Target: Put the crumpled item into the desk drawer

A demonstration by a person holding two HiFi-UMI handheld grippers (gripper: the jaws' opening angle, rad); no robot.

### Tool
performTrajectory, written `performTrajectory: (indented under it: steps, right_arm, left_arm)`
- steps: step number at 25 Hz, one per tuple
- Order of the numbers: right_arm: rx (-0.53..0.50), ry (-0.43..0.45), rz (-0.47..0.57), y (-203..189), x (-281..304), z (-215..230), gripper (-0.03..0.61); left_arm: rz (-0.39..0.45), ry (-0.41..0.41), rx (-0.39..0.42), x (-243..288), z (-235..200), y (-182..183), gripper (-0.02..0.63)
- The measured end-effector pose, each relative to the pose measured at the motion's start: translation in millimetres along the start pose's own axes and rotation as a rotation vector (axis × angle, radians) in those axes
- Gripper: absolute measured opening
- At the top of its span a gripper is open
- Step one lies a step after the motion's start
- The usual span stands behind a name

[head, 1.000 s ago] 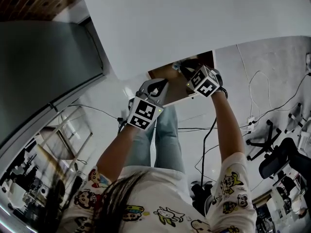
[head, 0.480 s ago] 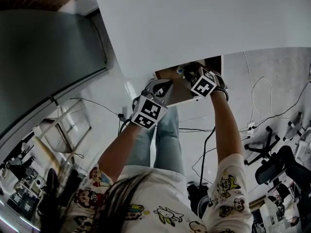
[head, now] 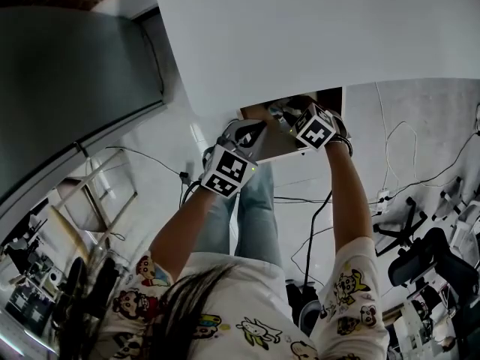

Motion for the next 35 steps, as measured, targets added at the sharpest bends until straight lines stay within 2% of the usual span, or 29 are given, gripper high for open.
performTrajectory:
  steps: [8, 14, 25, 30, 35]
  right_arm:
    - [-0.008, -0.009, 0.018, 4, -23, -4, 0.103]
    - [0.001, -0.042, 0.048, 18, -50, -6, 0.103]
    - [0.052, -0.126, 0.117, 36, -133, -26, 0.101]
    - [0.081, -0.223, 0.179, 55, -192, -27, 0.100]
    - [0.181, -0.324, 0.309, 72, -256, -49, 0.097]
  left_arm:
    - [0.011, 0.000, 0.024, -12, 8, 11, -0.002]
    - [0.048, 0.009, 0.034, -26, 11, 33, -0.002]
    - [0.094, -0.018, 0.085, -70, 48, 77, -0.002]
    - [0.159, -0.050, 0.114, -98, 68, 114, -0.002]
    - [0.186, -0.111, 0.108, -129, 104, 135, -0.002]
Point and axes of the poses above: the fingertips, and each gripper's own axes: x forward along the fingers, z to its right, y out of its top, the point moved 1 cm from there along -x, backward along the fingers, and after that the axes turned 15 degrees about -x, right-handed, at the moved point
